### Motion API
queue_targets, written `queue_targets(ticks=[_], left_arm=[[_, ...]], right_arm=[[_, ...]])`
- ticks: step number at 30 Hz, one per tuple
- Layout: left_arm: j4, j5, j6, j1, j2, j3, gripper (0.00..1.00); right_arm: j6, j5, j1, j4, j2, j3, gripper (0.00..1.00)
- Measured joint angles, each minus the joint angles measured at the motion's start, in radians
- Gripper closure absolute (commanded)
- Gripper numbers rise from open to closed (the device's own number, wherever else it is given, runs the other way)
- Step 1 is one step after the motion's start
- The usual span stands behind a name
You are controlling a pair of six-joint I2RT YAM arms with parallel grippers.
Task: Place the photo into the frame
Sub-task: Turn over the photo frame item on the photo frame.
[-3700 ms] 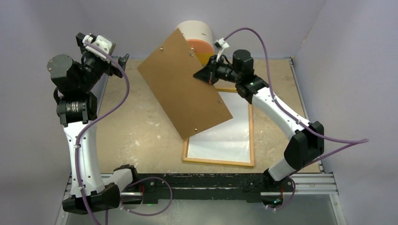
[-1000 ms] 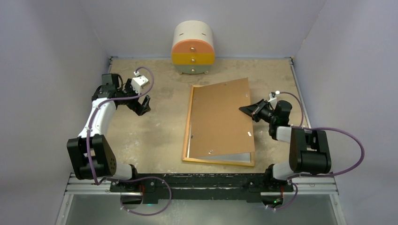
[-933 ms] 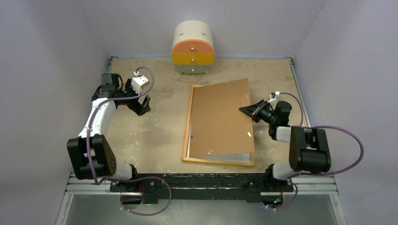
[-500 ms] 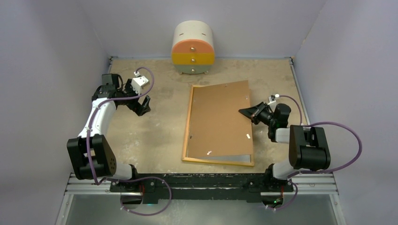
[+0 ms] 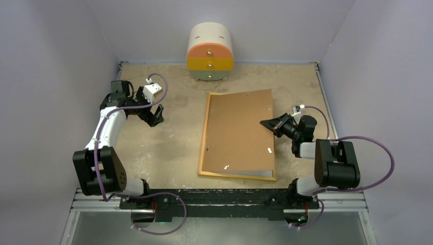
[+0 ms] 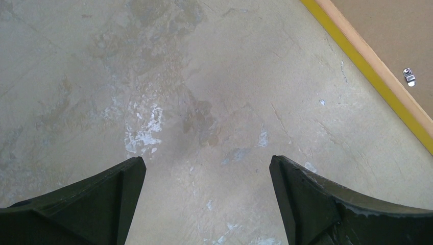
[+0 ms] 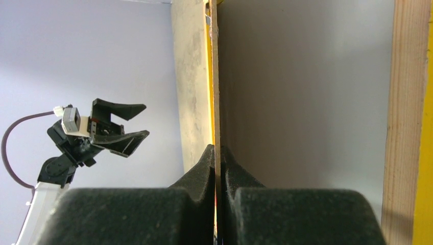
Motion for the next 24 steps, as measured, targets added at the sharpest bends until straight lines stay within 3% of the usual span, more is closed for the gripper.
queue_targets(ticks=[10,21,24], left_arm=[[-0.004,0.000,0.000,0.000,0.000,0.000,0.00],[-0.006,0.007,0.000,0.000,0.000,0.000,0.00],[-0.006,0.008,0.000,0.000,0.000,0.000,0.00]], right_arm=[[-0.024,-0.003,0.000,0.011,0.030,0.002,1.00],[-0.108,0.007,0.008,-0.092,0.011,0.042,1.00],[-0.117,0.018,0.026,-0.105,0.011,0.047,0.96]])
